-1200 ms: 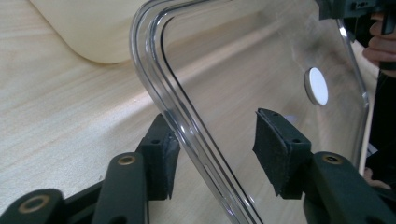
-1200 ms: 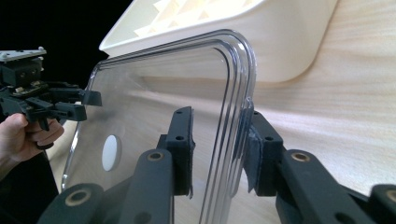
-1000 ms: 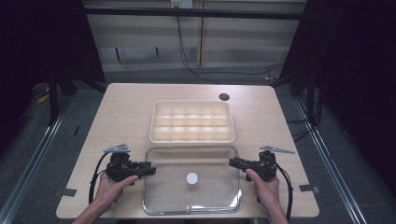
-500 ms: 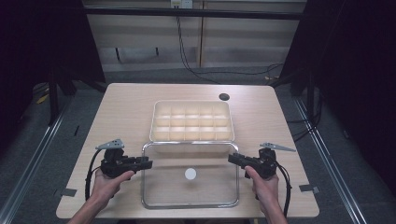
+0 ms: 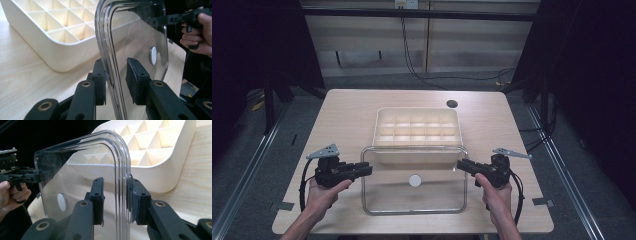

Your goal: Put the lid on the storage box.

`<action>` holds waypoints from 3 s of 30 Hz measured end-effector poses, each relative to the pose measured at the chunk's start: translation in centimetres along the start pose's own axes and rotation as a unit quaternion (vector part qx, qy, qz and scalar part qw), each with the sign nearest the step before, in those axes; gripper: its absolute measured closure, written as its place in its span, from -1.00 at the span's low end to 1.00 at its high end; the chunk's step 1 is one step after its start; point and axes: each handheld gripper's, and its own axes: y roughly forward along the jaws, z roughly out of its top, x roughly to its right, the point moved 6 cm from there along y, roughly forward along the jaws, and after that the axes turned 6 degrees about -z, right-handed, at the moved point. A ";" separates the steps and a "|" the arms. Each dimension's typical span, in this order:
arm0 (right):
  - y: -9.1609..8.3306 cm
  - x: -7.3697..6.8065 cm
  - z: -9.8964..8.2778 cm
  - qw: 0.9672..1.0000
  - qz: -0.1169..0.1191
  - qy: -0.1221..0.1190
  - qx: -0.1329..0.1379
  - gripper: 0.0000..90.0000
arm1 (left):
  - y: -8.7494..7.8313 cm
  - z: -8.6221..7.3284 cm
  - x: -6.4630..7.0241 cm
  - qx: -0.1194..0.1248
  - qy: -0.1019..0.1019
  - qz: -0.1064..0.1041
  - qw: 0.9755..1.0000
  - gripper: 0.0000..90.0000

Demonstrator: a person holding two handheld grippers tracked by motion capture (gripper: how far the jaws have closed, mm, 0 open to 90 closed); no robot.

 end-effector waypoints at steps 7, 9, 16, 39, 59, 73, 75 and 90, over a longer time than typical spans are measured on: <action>0.2 -0.3 0.6 1.000 -0.005 -0.012 0.005 0.51 | -0.1 0.3 -0.2 0.001 -0.002 0.010 1.000 0.57; 0.3 -0.3 0.8 1.000 -0.005 -0.011 0.006 0.51 | -0.2 0.4 -0.2 0.001 0.001 0.011 1.000 0.57; 0.0 -0.6 2.0 1.000 -0.001 -0.013 0.024 0.50 | -0.7 2.0 0.1 0.032 0.005 -0.003 0.999 0.61; -0.1 -1.2 5.6 0.998 -0.008 -0.030 0.056 0.48 | -0.9 5.1 -0.1 0.040 0.022 0.021 0.999 0.60; 0.4 -1.4 8.4 0.997 -0.004 -0.029 0.069 0.48 | -1.2 7.8 -0.6 0.054 0.029 0.032 0.998 0.59; 1.3 -1.5 10.2 0.997 -0.013 -0.049 0.067 0.47 | -1.4 9.7 -1.7 0.059 0.037 0.045 0.997 0.58; 1.4 -1.5 10.5 0.996 -0.014 -0.051 0.068 0.47 | -1.4 10.2 -1.8 0.059 0.038 0.051 0.996 0.58; 2.5 -0.9 12.6 0.995 -0.033 -0.058 0.067 0.46 | -0.3 12.0 -3.5 0.058 0.034 0.062 0.996 0.56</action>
